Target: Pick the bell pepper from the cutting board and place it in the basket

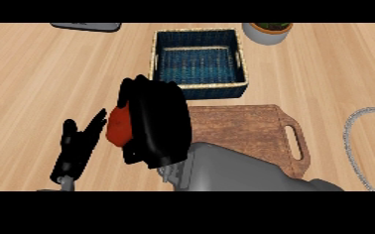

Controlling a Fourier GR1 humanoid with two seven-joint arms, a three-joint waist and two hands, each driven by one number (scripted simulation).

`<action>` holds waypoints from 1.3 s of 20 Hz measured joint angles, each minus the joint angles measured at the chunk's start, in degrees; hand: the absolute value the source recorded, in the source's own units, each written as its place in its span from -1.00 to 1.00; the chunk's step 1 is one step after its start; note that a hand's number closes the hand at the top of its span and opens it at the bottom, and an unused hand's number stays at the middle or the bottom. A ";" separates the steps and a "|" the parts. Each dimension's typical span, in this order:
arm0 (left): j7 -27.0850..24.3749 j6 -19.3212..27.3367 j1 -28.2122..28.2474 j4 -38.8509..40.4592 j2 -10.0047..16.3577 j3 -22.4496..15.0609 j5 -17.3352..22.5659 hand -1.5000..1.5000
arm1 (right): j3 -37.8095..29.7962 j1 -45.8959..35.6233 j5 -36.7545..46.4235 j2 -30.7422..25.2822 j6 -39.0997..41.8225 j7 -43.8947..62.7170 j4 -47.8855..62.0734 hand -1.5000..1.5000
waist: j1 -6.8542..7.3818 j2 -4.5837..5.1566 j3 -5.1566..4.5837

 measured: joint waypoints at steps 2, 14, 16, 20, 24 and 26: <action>0.21 0.06 0.12 -0.09 -0.19 -0.21 -0.11 0.00 | -1.56 -3.21 0.62 -0.04 -2.58 0.92 -0.28 1.00 | -0.21 -0.16 -0.08; -0.19 0.49 2.22 -0.77 0.24 1.07 0.02 0.00 | -13.12 -24.52 2.65 -0.20 -5.31 7.87 8.06 1.00 | -2.58 -0.53 -0.16; -0.30 0.55 2.47 -0.97 0.30 1.31 0.06 0.00 | -15.23 -27.85 2.10 -0.16 -5.30 8.21 11.04 1.00 | -2.86 -0.37 -0.15; -0.62 0.34 3.05 -1.39 0.42 1.84 0.44 0.00 | -19.40 -32.89 0.77 -0.06 -5.60 7.89 17.52 1.00 | -3.40 -0.08 -0.09; -0.91 0.29 4.07 -2.58 0.57 2.29 0.66 0.00 | -21.92 -36.39 -0.56 0.06 -5.96 6.60 24.48 1.00 | -3.81 0.14 -0.07; -1.08 -0.02 4.41 -2.82 0.79 2.59 0.85 0.00 | -22.29 -37.00 -1.62 0.10 -6.40 5.65 27.35 1.00 | -4.01 0.23 -0.07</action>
